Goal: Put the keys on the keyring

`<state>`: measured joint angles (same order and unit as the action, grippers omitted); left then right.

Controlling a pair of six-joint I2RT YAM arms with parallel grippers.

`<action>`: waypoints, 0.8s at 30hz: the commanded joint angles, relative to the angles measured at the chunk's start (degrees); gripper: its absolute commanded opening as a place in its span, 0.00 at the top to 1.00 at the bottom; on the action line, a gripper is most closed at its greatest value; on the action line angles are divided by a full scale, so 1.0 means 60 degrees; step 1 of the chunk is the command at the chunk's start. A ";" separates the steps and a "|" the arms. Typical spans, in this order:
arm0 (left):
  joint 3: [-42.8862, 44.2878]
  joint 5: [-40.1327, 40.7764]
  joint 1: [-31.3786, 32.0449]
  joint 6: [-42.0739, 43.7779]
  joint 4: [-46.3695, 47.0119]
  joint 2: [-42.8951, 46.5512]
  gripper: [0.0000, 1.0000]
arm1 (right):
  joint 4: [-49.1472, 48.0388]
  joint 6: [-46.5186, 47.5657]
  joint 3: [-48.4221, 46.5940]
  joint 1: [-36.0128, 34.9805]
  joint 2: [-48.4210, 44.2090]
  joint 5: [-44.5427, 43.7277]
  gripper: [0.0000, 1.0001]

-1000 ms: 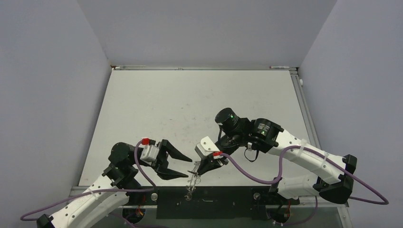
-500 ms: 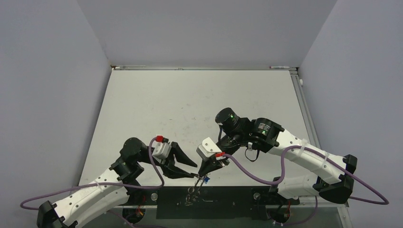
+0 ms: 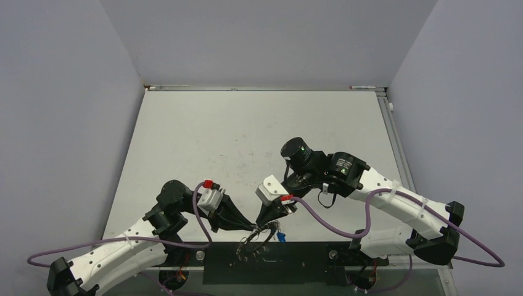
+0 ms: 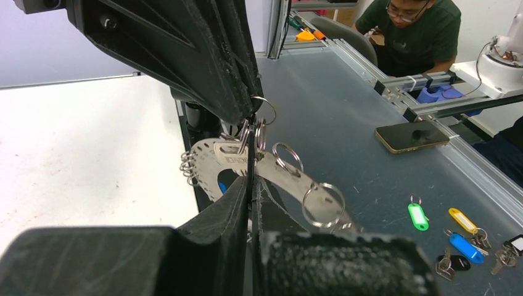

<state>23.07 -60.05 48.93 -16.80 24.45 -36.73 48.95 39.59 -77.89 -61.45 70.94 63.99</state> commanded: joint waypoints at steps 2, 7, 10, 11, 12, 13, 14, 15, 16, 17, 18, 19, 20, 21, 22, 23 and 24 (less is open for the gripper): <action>0.0631 0.0989 -0.0015 0.1352 -0.1163 0.0561 1.00 | -0.0947 -0.0044 0.0083 0.0046 -0.0218 0.0425 0.94; 0.1456 0.2810 -0.0255 0.3099 -0.3722 0.0811 1.00 | -0.2613 -0.1902 0.0803 0.0075 -0.0803 -0.0836 0.68; 0.1597 0.3859 -0.0644 0.3319 -0.4048 0.0869 1.00 | -0.3918 -0.3029 0.1466 0.0115 -0.1494 -0.1876 0.54; 0.1647 0.4120 -0.0781 0.3363 -0.4220 0.0856 1.00 | -0.4255 -0.3283 0.1660 0.0119 -0.1733 -0.2177 0.51; 0.1703 0.4418 -0.0899 0.3375 -0.4393 0.0846 1.00 | -0.4486 -0.3489 0.1849 0.0131 -0.1989 -0.2492 0.50; 0.1737 0.4710 -0.1027 0.3327 -0.4471 0.0824 1.00 | -0.4733 -0.3682 0.2033 0.0145 -0.2233 -0.2842 0.49; 0.1760 0.4983 -0.1161 0.3298 -0.4517 0.0809 1.00 | -0.5057 -0.3973 0.2240 0.0136 -0.2583 -0.3287 0.48; 0.1789 0.5295 -0.1280 0.3287 -0.4589 0.0776 1.00 | -0.5337 -0.4242 0.2437 0.0135 -0.2864 -0.4062 0.47; 0.1812 0.5613 -0.1431 0.3249 -0.4685 0.0700 1.00 | -0.5566 -0.4438 0.2614 0.0142 -0.3084 -0.4619 0.47; 0.1903 0.5911 -0.1513 0.3238 -0.4815 0.0616 1.00 | -0.5725 -0.4569 0.2797 0.0139 -0.3315 -0.5062 0.46; 0.1967 0.6200 -0.1632 0.3195 -0.4934 0.0501 1.00 | -0.5889 -0.4714 0.2961 0.0146 -0.3527 -0.5509 0.46; 0.2014 0.6513 -0.1742 0.3111 -0.5013 0.0398 1.00 | -0.6135 -0.4891 0.3117 0.0158 -0.3689 -0.5904 0.46; 0.2058 0.6774 -0.1914 0.3001 -0.5084 0.0263 1.00 | -0.6309 -0.5062 0.3265 0.0159 -0.3852 -0.6325 0.46; 0.2121 0.6940 -0.2072 0.2892 -0.5149 0.0096 1.00 | -0.6435 -0.5200 0.3390 0.0159 -0.3963 -0.6729 0.46; 0.2198 0.7012 -0.2187 0.2862 -0.5201 -0.0102 1.00 | -0.6588 -0.5421 0.3560 0.0152 -0.4051 -0.7146 0.46; 0.2259 0.7012 -0.2261 0.2628 -0.5215 -0.0213 1.00 | -0.6748 -0.5571 0.3705 0.0153 -0.4113 -0.7588 0.46; 0.2307 0.6961 -0.2309 0.2492 -0.5204 -0.0383 1.00 | -0.6907 -0.5698 0.3833 0.0144 -0.4163 -0.8013 0.46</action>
<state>32.69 -23.57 36.91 1.19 -6.85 -36.51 15.44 11.33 -57.52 -60.47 47.03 29.63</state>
